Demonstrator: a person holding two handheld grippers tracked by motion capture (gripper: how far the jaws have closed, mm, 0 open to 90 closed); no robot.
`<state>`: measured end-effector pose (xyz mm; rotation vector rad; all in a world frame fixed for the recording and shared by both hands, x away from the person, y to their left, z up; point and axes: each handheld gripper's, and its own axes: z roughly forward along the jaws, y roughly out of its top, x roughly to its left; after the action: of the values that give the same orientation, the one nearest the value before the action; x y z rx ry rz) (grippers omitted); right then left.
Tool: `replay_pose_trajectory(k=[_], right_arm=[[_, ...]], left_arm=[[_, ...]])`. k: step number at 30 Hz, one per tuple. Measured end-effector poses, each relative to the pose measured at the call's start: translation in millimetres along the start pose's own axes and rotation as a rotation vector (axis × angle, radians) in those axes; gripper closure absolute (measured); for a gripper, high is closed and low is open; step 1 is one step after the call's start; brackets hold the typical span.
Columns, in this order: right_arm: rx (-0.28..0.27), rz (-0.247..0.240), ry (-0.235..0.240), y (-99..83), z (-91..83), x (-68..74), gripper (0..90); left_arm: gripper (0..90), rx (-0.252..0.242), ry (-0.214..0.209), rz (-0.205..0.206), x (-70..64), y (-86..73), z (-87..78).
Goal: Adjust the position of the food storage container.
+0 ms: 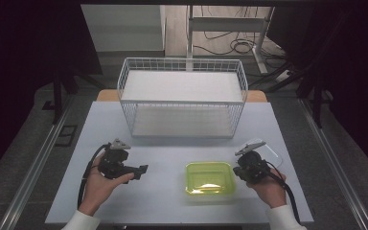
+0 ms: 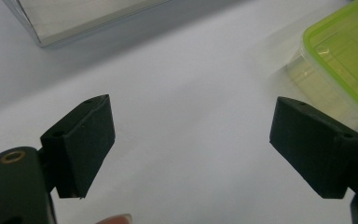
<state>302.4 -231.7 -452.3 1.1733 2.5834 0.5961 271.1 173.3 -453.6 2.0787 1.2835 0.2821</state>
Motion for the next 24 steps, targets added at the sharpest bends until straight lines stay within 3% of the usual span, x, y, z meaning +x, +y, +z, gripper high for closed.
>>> replay_pose_trajectory(k=[9,15,24], right_arm=[[0.064,-0.008,-0.026,-4.1,12.8,-0.1,88.8],[0.069,-0.015,-0.020,-1.6,16.3,1.3,88.8],[0.066,-0.050,0.018,9.7,26.1,19.5,88.8]], left_arm=[[13.6,0.008,0.006,-0.004,0.1,-1.6,1.1],[13.6,0.014,0.010,-0.008,0.3,-2.8,2.6],[13.5,0.025,0.001,0.007,-3.2,-2.4,5.7]])
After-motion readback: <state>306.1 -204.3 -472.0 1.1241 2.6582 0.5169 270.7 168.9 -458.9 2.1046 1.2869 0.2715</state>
